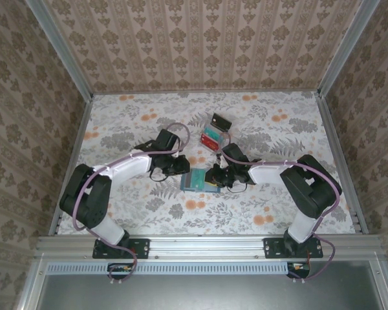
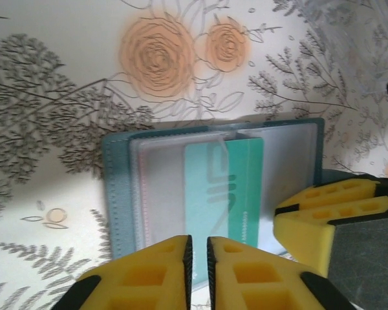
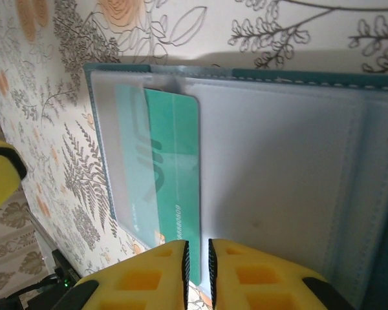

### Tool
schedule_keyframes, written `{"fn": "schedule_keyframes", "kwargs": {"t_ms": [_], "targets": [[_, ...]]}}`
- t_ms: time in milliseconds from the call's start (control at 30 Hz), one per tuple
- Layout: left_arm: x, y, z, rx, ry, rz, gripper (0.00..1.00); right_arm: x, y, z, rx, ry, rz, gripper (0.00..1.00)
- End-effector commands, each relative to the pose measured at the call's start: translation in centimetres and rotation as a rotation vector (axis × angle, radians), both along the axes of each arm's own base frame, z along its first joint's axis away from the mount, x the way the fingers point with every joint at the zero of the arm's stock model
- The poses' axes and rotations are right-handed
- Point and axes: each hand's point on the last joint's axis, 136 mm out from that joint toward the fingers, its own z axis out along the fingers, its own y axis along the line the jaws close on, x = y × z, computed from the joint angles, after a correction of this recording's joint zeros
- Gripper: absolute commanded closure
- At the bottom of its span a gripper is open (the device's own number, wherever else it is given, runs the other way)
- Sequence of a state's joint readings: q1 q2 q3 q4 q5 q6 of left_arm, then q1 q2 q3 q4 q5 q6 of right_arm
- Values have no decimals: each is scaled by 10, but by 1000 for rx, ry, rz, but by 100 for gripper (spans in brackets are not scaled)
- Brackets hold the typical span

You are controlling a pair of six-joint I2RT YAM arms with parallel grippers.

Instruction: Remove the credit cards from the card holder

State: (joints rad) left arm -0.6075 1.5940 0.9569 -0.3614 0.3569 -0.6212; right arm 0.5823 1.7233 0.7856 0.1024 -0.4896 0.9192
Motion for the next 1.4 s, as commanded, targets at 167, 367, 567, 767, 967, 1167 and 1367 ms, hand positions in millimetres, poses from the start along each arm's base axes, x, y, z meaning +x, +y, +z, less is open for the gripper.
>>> {"fn": "schedule_keyframes", "kwargs": {"t_ms": [167, 367, 567, 767, 967, 1167, 1367], "targets": [[-9, -2, -32, 74, 103, 10, 91, 7, 6, 10, -2, -5, 25, 79], [-18, 5, -49, 123, 156, 20, 93, 11, 4, 1, -47, 23, 7, 76], [-34, 18, -70, 210, 212, 12, 94, 9, 2, -12, -87, 60, 2, 75], [-49, 37, -88, 320, 259, 2, 95, 11, -6, -19, -140, 56, -15, 71], [-55, 39, -97, 323, 282, -2, 95, 10, 13, -20, -29, 48, 29, 72], [-59, 44, -99, 329, 273, -8, 95, 13, 21, -12, 83, 15, 22, 73], [-59, 45, -100, 327, 273, -5, 95, 13, 22, -6, 105, -17, 29, 75]]}}
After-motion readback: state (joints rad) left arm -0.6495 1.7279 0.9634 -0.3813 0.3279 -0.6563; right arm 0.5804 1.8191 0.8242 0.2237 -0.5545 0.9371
